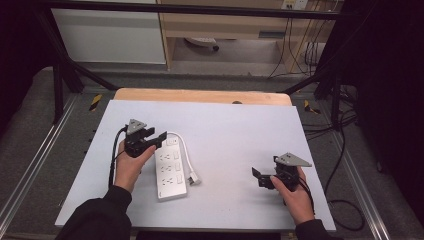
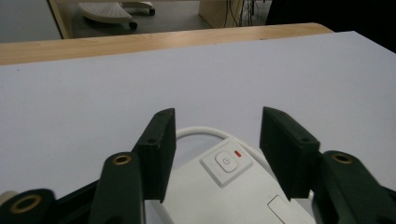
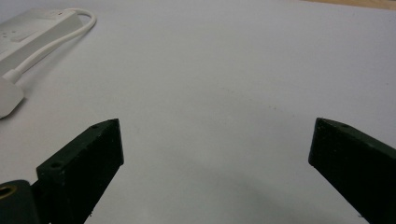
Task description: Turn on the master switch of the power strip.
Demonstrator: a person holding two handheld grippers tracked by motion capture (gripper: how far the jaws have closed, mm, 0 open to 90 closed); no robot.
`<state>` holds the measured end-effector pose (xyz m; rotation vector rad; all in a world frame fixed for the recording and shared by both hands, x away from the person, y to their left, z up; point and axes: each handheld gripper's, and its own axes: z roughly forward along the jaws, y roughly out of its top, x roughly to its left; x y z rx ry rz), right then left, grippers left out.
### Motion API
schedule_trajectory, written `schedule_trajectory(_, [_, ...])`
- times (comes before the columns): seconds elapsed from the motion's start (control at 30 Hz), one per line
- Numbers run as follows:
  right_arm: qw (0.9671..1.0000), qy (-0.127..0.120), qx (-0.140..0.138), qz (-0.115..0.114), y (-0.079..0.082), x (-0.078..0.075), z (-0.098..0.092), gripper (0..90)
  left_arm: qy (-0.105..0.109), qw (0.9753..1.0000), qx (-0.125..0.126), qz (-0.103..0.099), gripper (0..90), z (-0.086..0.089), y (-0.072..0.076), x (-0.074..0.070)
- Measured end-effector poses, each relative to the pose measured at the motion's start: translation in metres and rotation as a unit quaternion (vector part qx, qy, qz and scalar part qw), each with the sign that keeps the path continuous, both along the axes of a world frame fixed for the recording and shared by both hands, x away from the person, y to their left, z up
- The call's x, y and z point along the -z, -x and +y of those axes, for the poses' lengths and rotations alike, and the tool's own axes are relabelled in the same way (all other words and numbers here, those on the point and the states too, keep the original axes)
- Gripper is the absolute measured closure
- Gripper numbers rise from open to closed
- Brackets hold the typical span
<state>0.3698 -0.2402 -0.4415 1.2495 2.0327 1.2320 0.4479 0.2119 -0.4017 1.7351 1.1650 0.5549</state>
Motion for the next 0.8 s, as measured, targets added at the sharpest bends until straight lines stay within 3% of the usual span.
schedule_trajectory(0.27, [1.0000,0.001,-0.002,0.002,0.000,0.000,0.000,3.7,0.003,0.9998,0.011,0.017,62.3,-0.006,-0.008,0.009])
schedule_trajectory(0.8, [1.0000,0.003,-0.006,0.006,-0.002,0.001,0.001,3.7,0.004,0.9994,0.030,0.019,82.7,-0.021,-0.012,0.013])
